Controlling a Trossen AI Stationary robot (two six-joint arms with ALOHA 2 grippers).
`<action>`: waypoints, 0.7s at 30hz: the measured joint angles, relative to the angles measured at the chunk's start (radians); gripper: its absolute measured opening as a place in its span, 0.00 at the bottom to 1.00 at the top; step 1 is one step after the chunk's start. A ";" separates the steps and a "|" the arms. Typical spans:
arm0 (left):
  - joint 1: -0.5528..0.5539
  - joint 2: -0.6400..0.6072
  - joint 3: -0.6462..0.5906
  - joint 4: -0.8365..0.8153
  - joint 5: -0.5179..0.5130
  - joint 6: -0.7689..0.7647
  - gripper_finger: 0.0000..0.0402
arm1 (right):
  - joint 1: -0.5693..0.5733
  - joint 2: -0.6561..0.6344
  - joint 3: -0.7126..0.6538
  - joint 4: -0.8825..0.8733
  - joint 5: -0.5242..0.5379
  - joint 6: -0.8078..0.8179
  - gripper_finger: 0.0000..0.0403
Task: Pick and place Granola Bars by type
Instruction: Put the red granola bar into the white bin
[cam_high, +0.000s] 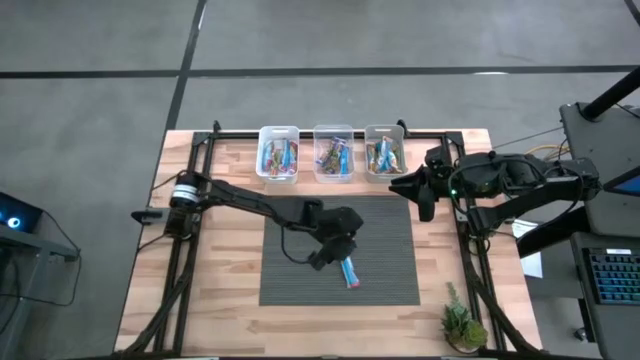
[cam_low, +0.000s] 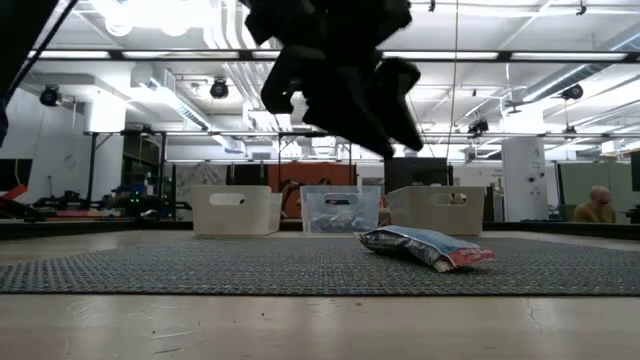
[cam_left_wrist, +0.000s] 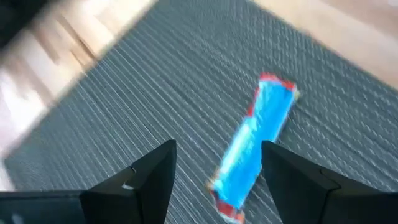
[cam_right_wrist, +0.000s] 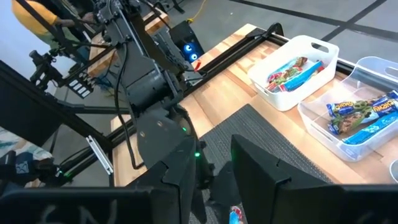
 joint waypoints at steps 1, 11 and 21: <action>0.001 0.020 0.029 -0.043 0.000 0.000 0.54 | 0.000 0.000 0.000 -0.002 0.000 0.000 0.24; -0.002 0.153 0.258 -0.286 0.003 0.079 0.54 | 0.000 0.000 -0.002 -0.006 0.000 0.001 0.24; -0.007 0.198 0.277 -0.353 0.000 0.252 0.53 | 0.000 0.000 -0.002 -0.013 -0.001 0.000 0.24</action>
